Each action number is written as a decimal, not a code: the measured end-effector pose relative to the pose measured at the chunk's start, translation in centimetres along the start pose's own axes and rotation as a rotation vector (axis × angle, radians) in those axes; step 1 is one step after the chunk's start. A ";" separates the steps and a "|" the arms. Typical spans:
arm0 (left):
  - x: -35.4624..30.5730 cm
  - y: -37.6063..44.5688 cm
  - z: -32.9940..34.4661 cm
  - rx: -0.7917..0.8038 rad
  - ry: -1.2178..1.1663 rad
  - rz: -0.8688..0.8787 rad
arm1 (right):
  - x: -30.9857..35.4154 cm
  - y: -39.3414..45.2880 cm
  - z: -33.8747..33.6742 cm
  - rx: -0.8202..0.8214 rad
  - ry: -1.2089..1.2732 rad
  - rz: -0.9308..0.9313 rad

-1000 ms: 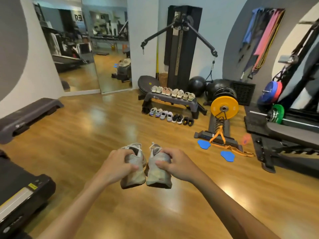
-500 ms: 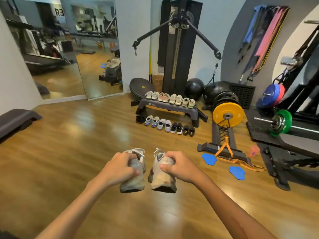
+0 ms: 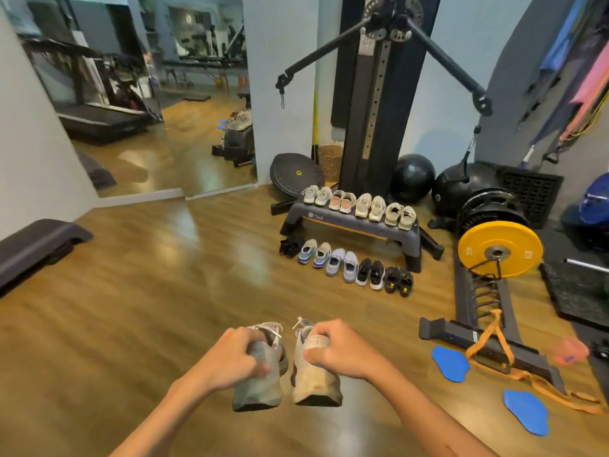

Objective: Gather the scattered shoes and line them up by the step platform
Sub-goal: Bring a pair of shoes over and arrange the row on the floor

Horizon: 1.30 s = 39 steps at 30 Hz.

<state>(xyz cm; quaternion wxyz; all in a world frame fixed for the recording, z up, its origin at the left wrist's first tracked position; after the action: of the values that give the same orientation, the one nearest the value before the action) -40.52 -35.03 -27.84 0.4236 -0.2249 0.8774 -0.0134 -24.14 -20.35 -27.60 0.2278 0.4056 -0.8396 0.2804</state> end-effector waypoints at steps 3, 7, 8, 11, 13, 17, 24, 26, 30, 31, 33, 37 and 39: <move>0.9 5.4 -2.2 -0.068 0.005 -0.022 | -0.3 6.9 -2.5 0.080 -0.066 -0.009; 3.0 11.8 -5.3 -0.081 -0.029 -0.060 | 0.3 15.5 -4.7 0.140 -0.085 -0.027; 3.6 13.6 -6.3 -0.082 -0.041 -0.065 | 0.6 17.7 -5.1 0.147 -0.078 -0.026; 5.8 19.4 -9.6 -0.044 -0.042 -0.075 | 1.7 24.2 -6.0 0.159 -0.065 -0.011; 7.4 23.2 -12.2 -0.028 -0.063 -0.081 | 2.7 28.4 -6.6 0.142 -0.058 0.002; 10.3 30.7 -18.1 0.026 -0.071 -0.063 | 5.3 36.8 -8.1 0.140 -0.063 0.043; 14.1 42.8 -26.1 0.112 0.018 -0.044 | 8.1 48.8 -9.9 0.151 -0.030 0.013; 15.2 46.4 -27.2 0.124 0.034 -0.049 | 7.7 52.6 -10.0 0.159 -0.029 0.015; 17.6 53.5 -28.3 0.150 0.049 -0.082 | 6.0 60.7 -10.6 0.197 -0.049 0.006; 18.1 55.4 -28.6 0.159 0.050 -0.091 | 5.5 62.8 -10.8 0.203 -0.045 -0.009; 19.1 59.3 -29.2 0.168 0.055 -0.127 | 4.6 66.9 -11.5 0.217 -0.049 -0.061; 21.2 65.8 -29.9 0.193 0.027 -0.188 | 3.5 75.1 -12.7 0.249 -0.081 -0.125; 22.4 68.5 -29.7 0.181 0.060 -0.233 | 3.2 78.8 -12.9 0.273 -0.102 -0.126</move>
<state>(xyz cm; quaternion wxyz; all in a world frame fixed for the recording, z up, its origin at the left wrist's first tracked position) -101.13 12.44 -39.98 0.4115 -0.2854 0.8528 -0.1481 -87.73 26.84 -38.68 0.1446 0.4982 -0.7772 0.3562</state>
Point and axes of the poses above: each hand's wrist, its own y-axis towards the middle knuckle, its own z-axis out of the palm, x = y × z, the point moved 1 cm from there along y, towards the middle knuckle, and after that the axes turned 8 degrees about -y, right-handed, at the moved point
